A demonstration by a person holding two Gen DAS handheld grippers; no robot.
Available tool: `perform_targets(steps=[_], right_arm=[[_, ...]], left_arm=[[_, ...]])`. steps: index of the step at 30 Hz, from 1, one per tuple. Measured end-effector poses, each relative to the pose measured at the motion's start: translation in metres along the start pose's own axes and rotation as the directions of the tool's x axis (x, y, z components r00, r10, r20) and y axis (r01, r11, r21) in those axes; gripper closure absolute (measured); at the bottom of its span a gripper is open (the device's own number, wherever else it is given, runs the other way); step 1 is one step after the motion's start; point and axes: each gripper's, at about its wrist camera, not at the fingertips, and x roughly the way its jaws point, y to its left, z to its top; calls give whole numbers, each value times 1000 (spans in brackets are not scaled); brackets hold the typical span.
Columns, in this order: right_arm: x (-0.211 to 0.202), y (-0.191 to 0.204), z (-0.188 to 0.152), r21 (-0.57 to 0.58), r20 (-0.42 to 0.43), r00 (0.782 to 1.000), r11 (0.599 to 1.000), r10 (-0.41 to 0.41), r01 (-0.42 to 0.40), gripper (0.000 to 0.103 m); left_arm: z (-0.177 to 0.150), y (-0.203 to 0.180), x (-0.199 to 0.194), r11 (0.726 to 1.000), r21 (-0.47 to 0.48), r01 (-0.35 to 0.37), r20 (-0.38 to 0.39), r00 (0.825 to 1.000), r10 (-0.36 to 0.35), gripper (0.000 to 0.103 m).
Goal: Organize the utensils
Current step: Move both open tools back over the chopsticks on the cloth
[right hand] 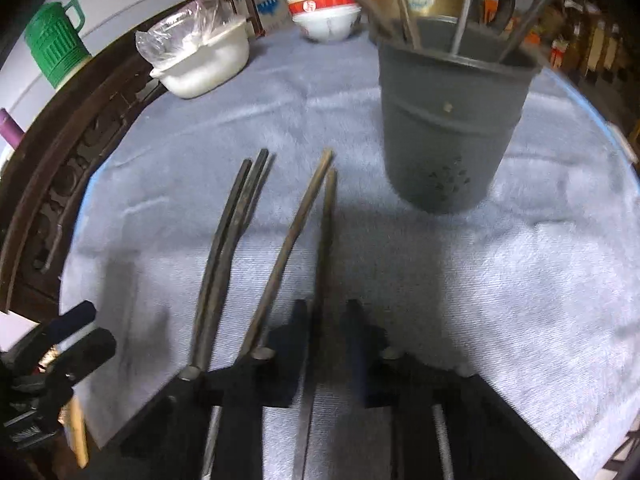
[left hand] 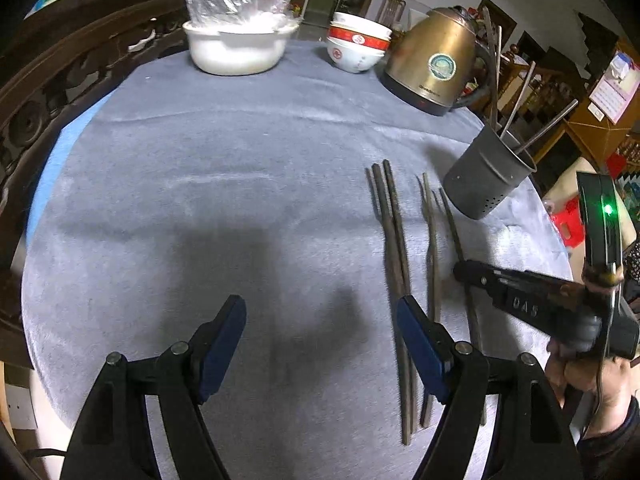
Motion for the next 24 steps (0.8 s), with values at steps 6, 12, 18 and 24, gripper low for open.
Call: perform_targets(steps=[6,12,18,24], right_arm=[[-6,-20,-8,16,2,1000,1000,21,-21,94],[-7,-26,-11,33,16,998,998,59,-59,94],[-7,-30,-13,43,28,995,995,92,-93,95],[-9,-34,-14,45,33,994,994,102,-103,95]], left_arm=[[21,-22,30,1000,22,-13,-78,997,14,25],[33,-37,54,998,38,-43,-143,989,48,31],[38,-37,64,996,37,-85,-159,983,90,38],[45,-41,68,995,41,-94,-176,979,100,42]])
